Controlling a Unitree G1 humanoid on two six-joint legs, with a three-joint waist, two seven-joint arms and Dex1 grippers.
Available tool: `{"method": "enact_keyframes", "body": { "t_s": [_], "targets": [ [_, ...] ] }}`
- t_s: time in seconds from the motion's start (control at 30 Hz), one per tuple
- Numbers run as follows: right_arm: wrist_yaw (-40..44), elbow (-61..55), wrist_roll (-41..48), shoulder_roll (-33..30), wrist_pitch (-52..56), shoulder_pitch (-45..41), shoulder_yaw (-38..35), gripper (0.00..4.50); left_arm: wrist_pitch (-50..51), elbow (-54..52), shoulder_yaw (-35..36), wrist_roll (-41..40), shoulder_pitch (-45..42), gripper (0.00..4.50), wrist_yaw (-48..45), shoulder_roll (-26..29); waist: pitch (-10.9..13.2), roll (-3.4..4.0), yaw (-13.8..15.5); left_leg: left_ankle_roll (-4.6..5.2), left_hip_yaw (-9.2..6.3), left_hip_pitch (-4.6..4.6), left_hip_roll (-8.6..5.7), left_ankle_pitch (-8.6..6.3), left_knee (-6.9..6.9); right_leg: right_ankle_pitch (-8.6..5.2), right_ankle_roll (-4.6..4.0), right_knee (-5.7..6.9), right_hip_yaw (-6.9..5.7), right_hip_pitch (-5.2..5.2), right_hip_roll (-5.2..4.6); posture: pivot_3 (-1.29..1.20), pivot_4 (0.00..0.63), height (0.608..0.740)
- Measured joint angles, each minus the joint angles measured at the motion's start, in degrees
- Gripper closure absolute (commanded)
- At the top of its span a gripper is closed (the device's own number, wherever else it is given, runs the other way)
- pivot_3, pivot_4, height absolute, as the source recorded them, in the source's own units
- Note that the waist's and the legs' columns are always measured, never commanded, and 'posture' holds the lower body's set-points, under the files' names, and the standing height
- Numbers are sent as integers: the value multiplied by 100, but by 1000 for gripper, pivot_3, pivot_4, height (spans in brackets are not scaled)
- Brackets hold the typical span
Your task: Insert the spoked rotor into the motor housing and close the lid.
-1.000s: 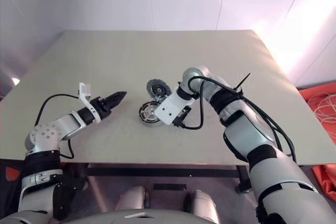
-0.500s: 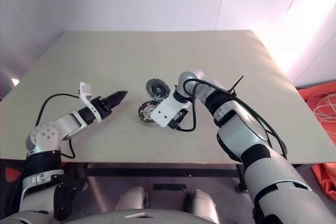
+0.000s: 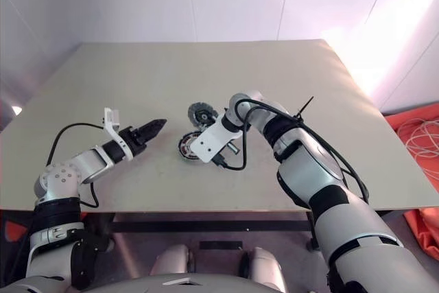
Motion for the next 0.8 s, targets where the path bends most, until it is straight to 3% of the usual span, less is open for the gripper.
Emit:
{"method": "enact_keyframes", "body": {
  "t_s": [0.6, 0.8],
  "targets": [
    [-147, 35, -35, -76, -22, 0, -59, 4485, -2, 1, -3, 1, 2, 1813, 6, -26, 1, 0, -21, 21, -1, -59, 0, 13, 1, 1, -2, 2, 0, -36, 0, 0, 0, 740],
    [617, -434, 220, -755, -114, 142, -174, 4485, -31, 2, -1, 4, 8, 1813, 7, -44, 1, -2, 15, 44, -3, -90, -3, 6, 18, 2, -3, 4, -1, -67, -1, 0, 0, 740]
  ]
}}
